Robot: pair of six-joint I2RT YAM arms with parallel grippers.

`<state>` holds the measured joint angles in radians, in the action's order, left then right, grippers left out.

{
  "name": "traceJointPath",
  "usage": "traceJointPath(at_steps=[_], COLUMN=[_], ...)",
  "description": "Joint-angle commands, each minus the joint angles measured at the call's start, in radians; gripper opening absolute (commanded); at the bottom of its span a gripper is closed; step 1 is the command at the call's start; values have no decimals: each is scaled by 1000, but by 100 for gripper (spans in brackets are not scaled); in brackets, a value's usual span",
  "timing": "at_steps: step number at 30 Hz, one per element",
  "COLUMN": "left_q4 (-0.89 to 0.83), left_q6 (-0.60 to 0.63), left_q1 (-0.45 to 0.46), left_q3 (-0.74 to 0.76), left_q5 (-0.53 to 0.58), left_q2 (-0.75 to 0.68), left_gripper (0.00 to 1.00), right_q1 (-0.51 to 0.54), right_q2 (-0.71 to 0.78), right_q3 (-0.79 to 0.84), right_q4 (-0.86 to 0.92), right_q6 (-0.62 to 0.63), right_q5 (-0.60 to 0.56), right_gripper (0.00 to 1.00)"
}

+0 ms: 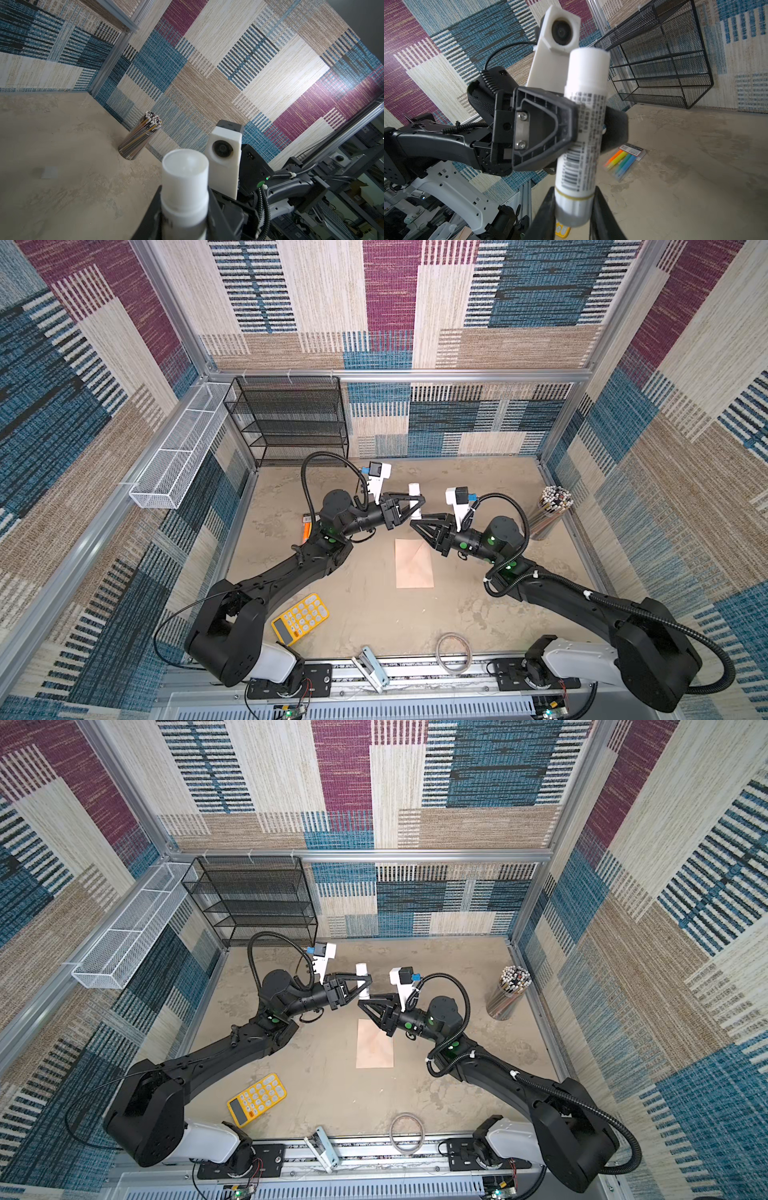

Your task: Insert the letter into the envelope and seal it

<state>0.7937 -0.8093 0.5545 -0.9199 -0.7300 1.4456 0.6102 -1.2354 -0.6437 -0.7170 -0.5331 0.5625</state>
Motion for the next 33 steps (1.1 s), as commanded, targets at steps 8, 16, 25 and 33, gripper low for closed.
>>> traceJointPath(at_steps=[8, 16, 25, 33], left_q4=[-393, -515, -493, -438], left_q6=[210, 251, 221, 215], left_q1=[65, 156, 232, 221], left_q3=[-53, -57, -48, -43], left_q5=[267, 529, 662, 637], left_q2=[-60, -91, -76, -84], left_gripper=[0, 0, 0, 0], right_q1=[42, 216, 394, 415], right_q2=[50, 71, -37, -43], right_q3=[-74, -191, -366, -340], right_q4=[91, 311, 508, 505], right_q6=[51, 159, 235, 278], right_q5=[-164, -653, -1150, -1105], right_gripper=[15, 11, 9, 27])
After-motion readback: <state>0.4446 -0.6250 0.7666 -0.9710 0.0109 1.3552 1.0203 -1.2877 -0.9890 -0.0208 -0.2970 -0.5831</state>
